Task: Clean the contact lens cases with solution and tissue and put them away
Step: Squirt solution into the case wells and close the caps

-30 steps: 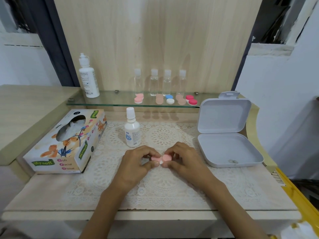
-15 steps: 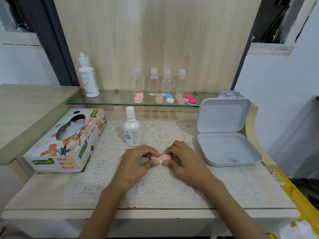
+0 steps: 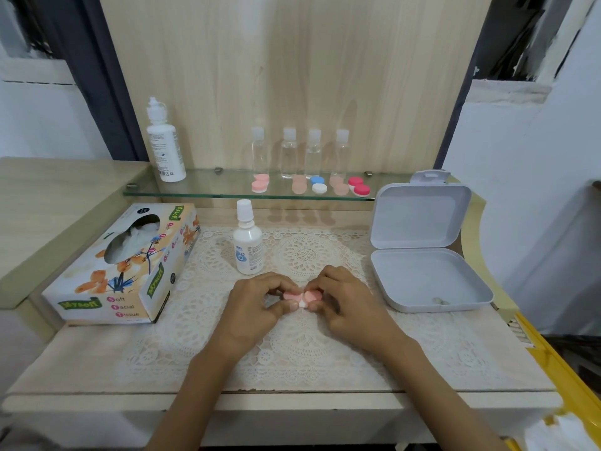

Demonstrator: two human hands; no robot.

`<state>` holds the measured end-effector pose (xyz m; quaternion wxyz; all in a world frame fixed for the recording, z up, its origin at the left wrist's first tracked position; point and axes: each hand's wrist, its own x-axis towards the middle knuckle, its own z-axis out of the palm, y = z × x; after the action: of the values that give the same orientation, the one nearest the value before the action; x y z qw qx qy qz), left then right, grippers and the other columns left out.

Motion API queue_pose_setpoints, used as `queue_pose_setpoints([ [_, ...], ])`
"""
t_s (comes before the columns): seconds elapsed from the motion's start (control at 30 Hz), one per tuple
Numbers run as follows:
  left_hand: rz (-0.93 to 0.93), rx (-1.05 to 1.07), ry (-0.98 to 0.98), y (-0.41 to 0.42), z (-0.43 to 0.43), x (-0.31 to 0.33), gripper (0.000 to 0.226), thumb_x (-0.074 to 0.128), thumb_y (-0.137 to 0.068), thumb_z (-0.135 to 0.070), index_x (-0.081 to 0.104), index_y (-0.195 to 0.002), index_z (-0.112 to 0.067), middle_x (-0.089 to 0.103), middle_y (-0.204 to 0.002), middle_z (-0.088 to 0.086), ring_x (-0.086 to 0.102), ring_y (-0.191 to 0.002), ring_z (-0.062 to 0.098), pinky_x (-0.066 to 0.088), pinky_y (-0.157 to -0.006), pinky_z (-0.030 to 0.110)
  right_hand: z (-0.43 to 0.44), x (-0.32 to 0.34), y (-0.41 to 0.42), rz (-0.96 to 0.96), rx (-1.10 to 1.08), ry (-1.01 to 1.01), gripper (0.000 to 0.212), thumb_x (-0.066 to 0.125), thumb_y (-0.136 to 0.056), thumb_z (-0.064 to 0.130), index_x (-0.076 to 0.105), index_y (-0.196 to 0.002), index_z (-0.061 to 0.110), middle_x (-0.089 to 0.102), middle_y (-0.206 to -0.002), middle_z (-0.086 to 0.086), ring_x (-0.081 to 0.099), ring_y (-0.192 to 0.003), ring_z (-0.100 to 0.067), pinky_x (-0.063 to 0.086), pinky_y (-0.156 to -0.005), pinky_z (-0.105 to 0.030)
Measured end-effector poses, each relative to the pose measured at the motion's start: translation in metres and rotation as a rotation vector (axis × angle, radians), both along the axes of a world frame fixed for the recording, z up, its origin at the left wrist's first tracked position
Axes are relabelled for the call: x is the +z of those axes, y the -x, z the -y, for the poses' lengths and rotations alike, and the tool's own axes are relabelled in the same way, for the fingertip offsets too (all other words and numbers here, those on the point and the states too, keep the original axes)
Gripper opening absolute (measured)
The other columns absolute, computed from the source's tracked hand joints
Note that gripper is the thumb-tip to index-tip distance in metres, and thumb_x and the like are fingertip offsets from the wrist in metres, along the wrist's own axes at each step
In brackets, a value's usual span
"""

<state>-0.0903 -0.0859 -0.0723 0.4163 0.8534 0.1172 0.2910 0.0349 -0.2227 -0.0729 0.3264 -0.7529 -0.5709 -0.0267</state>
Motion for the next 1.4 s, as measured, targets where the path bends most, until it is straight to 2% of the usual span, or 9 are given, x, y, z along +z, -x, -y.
queue_pose_setpoints([
  [0.33, -0.005, 0.009, 0.0, 0.0, 0.001, 0.0, 0.027, 0.079, -0.068, -0.003, 0.073, -0.085, -0.024, 0.07, -0.087, -0.014, 0.065, -0.085, 0.004, 0.05, -0.082, 0.018, -0.001, 0.001, 0.001, 0.033, -0.053, -0.027, 0.023, 0.072, -0.08, 0.03, 0.068, -0.092, 0.011, 0.055, -0.085, 0.007, 0.044, -0.081, -0.009, 0.033, -0.069, -0.01],
  [0.6, 0.0, 0.03, -0.004, 0.001, 0.001, 0.001, 0.037, 0.081, -0.067, -0.004, 0.069, -0.081, -0.037, 0.067, -0.093, -0.024, 0.065, -0.085, 0.0, 0.049, -0.082, 0.015, -0.001, 0.001, 0.001, 0.024, -0.057, -0.032, 0.022, 0.072, -0.081, 0.03, 0.065, -0.091, 0.012, 0.045, -0.083, 0.017, 0.039, -0.08, -0.004, 0.032, -0.067, -0.01],
  [0.7, 0.001, 0.023, -0.003, 0.001, 0.0, 0.0, 0.035, 0.081, -0.067, -0.005, 0.07, -0.082, -0.036, 0.067, -0.094, -0.024, 0.065, -0.085, 0.0, 0.049, -0.082, 0.014, 0.001, 0.001, 0.0, -0.047, -0.025, -0.043, 0.022, 0.071, -0.08, 0.031, 0.065, -0.093, 0.014, 0.044, -0.082, 0.022, 0.041, -0.081, 0.003, 0.03, -0.07, -0.008],
  [0.8, 0.003, 0.006, 0.009, 0.001, -0.001, -0.001, 0.03, 0.081, -0.068, -0.006, 0.072, -0.084, -0.03, 0.069, -0.091, -0.021, 0.066, -0.086, 0.001, 0.05, -0.084, 0.017, 0.004, 0.002, 0.001, -0.068, 0.003, -0.037, 0.026, 0.071, -0.08, 0.026, 0.061, -0.102, 0.017, 0.049, -0.091, 0.015, 0.042, -0.086, 0.006, 0.03, -0.072, -0.006],
  [0.87, -0.015, 0.005, 0.013, 0.001, -0.001, 0.0, 0.028, 0.08, -0.069, -0.007, 0.073, -0.086, -0.028, 0.071, -0.09, -0.019, 0.066, -0.087, 0.002, 0.05, -0.087, 0.021, 0.007, 0.004, 0.001, -0.111, 0.024, -0.041, 0.028, 0.07, -0.08, 0.022, 0.056, -0.104, 0.021, 0.053, -0.094, 0.014, 0.046, -0.086, 0.001, 0.033, -0.071, -0.008],
  [1.0, -0.1, 0.002, -0.073, 0.004, -0.002, 0.004, 0.028, 0.076, -0.075, -0.014, 0.07, -0.094, -0.033, 0.069, -0.094, -0.019, 0.062, -0.093, -0.001, 0.049, -0.09, 0.026, 0.007, 0.004, 0.001, -0.137, 0.03, -0.057, 0.017, 0.068, -0.079, 0.015, 0.062, -0.093, 0.024, 0.059, -0.085, 0.01, 0.05, -0.084, -0.008, 0.035, -0.07, -0.012],
  [1.17, -0.26, 0.099, -0.314, 0.022, 0.002, -0.002, 0.042, 0.054, -0.087, -0.048, 0.05, -0.127, -0.035, 0.05, -0.129, -0.022, 0.042, -0.118, -0.003, 0.034, -0.101, 0.021, 0.008, 0.0, -0.001, -0.154, 0.025, -0.085, 0.017, 0.065, -0.074, 0.016, 0.063, -0.09, 0.023, 0.061, -0.085, 0.004, 0.053, -0.082, -0.009, 0.039, -0.069, -0.016],
  [1.3, -0.346, 0.157, -0.37, 0.039, -0.008, -0.013, 0.088, 0.014, -0.071, -0.083, 0.042, -0.138, -0.032, 0.031, -0.145, -0.022, 0.021, -0.129, -0.011, 0.008, -0.112, 0.019, 0.009, 0.0, -0.001, -0.174, 0.05, -0.093, 0.023, 0.063, -0.07, 0.008, 0.065, -0.09, 0.017, 0.064, -0.093, 0.006, 0.056, -0.088, -0.007, 0.039, -0.072, -0.011],
  [1.4, -0.394, 0.154, -0.399, 0.044, -0.008, -0.017, 0.103, -0.008, -0.065, -0.086, 0.028, -0.145, -0.032, 0.014, -0.15, -0.023, 0.003, -0.134, -0.014, -0.01, -0.11, 0.013, 0.009, 0.0, -0.002, -0.198, 0.051, -0.092, 0.022, 0.067, -0.071, 0.008, 0.068, -0.091, 0.016, 0.067, -0.096, 0.006, 0.058, -0.087, -0.007, 0.039, -0.071, -0.008],
])
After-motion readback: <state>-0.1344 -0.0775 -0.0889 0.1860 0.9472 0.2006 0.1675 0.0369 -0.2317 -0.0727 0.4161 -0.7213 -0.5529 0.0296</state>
